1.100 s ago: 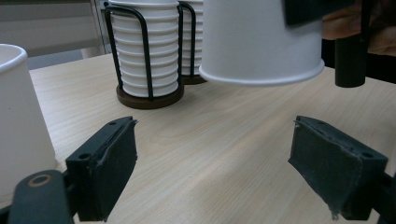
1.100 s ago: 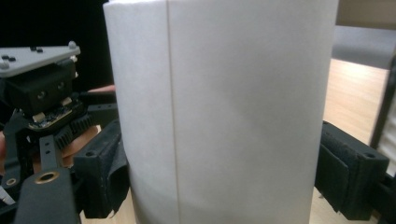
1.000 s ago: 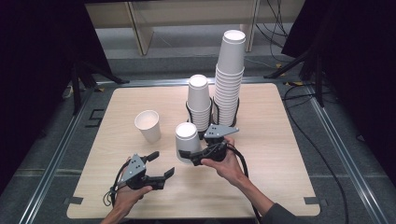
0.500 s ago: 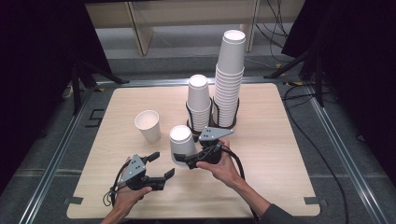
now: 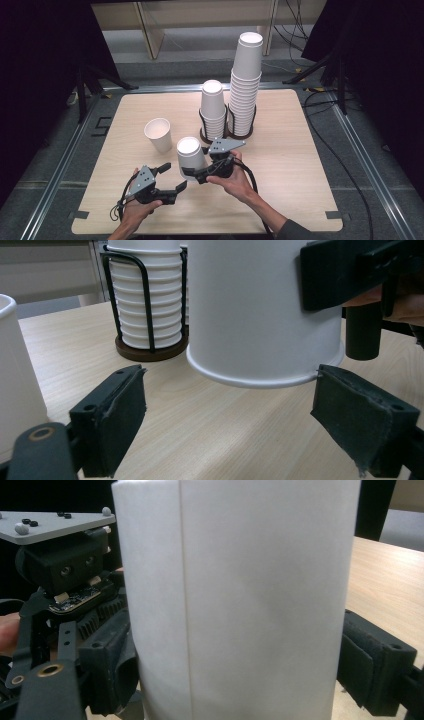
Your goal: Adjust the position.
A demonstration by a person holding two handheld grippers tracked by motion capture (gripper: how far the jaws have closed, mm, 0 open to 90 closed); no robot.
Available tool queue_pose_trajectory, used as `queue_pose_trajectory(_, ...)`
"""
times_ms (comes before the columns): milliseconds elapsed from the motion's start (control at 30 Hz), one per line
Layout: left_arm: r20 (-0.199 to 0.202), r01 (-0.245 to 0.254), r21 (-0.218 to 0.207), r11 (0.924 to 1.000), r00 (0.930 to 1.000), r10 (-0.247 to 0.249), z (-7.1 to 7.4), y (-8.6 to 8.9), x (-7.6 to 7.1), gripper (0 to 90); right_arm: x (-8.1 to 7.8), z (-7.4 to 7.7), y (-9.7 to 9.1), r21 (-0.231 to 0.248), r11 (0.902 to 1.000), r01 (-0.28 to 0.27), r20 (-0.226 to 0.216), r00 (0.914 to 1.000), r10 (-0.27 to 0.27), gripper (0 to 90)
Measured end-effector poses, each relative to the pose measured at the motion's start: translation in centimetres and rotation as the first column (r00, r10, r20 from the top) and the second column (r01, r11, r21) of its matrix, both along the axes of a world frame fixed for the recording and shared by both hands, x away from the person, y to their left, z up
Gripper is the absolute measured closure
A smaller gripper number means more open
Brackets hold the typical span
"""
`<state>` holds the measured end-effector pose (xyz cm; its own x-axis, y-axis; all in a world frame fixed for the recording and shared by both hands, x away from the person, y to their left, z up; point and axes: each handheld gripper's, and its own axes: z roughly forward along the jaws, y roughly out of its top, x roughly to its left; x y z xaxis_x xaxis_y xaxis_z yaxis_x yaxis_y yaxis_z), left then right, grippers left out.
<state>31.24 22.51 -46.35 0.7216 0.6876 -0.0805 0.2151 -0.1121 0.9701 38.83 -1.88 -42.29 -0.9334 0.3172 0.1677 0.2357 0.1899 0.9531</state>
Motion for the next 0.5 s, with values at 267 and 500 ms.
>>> queue_pose_trajectory(267, 0.001, 0.029, -0.005, 0.9996, 0.9996, -0.029, 0.1, -0.3, -0.2, 12.7, -0.4, -0.1, 0.3, -0.005, 0.9999, -0.009, -0.020, 0.9998, 0.009, 16.4)
queue_pose_trajectory(500, -0.020, 0.039, -0.032, 0.9987, 0.9990, -0.040, 0.2, -0.6, -0.2, 7.6, -0.8, -0.2, 1.2, 0.022, 0.9992, -0.032, -0.009, 0.9994, 0.033, 16.4)
